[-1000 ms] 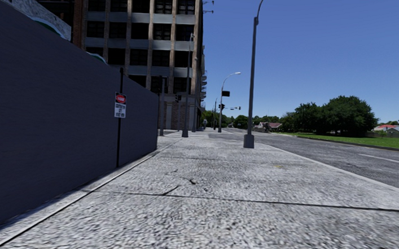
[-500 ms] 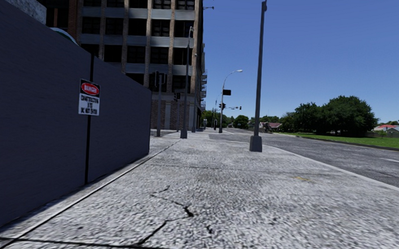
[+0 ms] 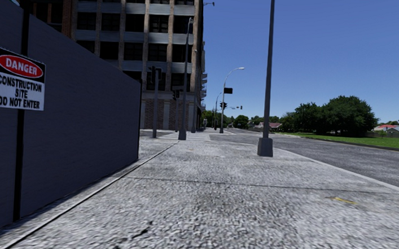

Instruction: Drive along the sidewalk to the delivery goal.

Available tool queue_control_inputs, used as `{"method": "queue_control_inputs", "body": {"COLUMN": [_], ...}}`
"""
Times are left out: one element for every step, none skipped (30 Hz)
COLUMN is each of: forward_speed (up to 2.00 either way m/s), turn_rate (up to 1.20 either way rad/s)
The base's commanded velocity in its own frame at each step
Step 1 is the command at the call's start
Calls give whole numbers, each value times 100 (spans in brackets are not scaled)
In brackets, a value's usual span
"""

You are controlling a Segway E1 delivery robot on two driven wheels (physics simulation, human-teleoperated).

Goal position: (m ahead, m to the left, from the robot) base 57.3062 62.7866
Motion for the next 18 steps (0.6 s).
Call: {"method": "queue_control_inputs", "body": {"forward_speed": [200, 200, 200, 200, 200, 200, 200, 200, 200, 200, 200, 200, 200, 200, 200, 200, 200, 200], "turn_rate": [2, 2, 2, 2, 4, 4, 8, 9, 9, 9, 0, 0, 0, 0, 0, 0, 0, 0]}}
